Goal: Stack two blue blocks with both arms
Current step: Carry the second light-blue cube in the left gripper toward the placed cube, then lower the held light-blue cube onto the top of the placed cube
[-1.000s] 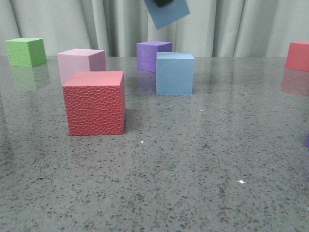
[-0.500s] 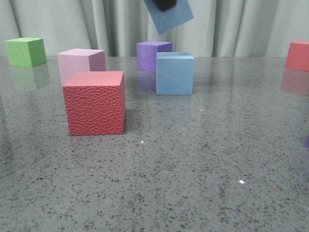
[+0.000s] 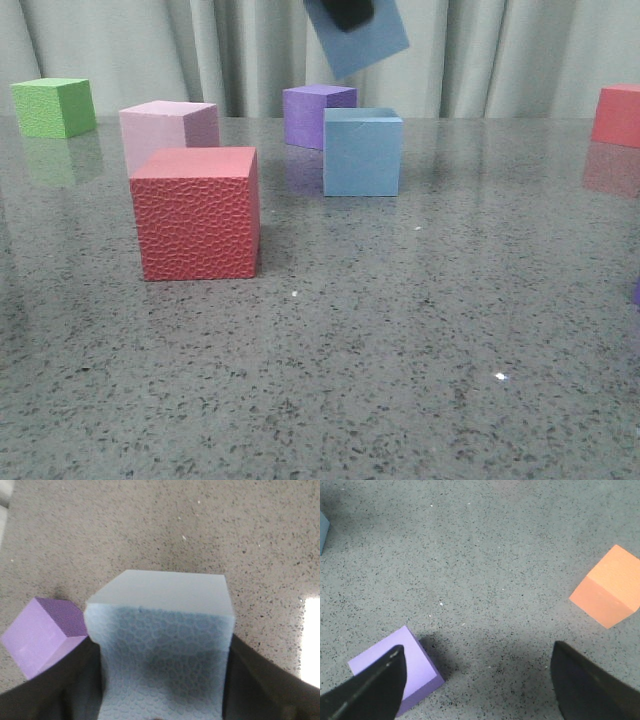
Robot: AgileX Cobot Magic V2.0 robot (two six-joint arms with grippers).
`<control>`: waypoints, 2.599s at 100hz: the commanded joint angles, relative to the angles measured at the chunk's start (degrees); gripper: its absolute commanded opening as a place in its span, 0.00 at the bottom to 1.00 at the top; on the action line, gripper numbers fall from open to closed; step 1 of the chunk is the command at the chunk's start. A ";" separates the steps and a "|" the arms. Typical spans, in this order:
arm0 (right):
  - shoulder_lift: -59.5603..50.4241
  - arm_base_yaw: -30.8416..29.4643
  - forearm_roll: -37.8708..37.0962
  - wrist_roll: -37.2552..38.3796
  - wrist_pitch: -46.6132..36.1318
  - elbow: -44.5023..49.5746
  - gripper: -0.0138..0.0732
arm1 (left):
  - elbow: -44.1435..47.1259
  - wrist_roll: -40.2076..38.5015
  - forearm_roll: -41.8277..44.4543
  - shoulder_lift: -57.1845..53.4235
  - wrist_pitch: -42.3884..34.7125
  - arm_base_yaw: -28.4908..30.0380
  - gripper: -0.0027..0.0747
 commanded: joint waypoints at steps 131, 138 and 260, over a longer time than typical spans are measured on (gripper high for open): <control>-0.01 -0.23 -0.67 -0.57 -3.54 -1.44 0.84 | 1.88 1.53 0.60 -2.81 -5.39 -0.52 0.34; -0.01 -0.23 -0.62 -0.57 -3.53 -1.44 0.84 | 1.88 1.53 0.60 -2.81 -5.92 -0.52 0.34; -0.01 -0.23 -0.62 -0.57 -3.53 -1.44 0.84 | 1.88 1.61 -0.61 -0.65 -4.41 -0.52 0.34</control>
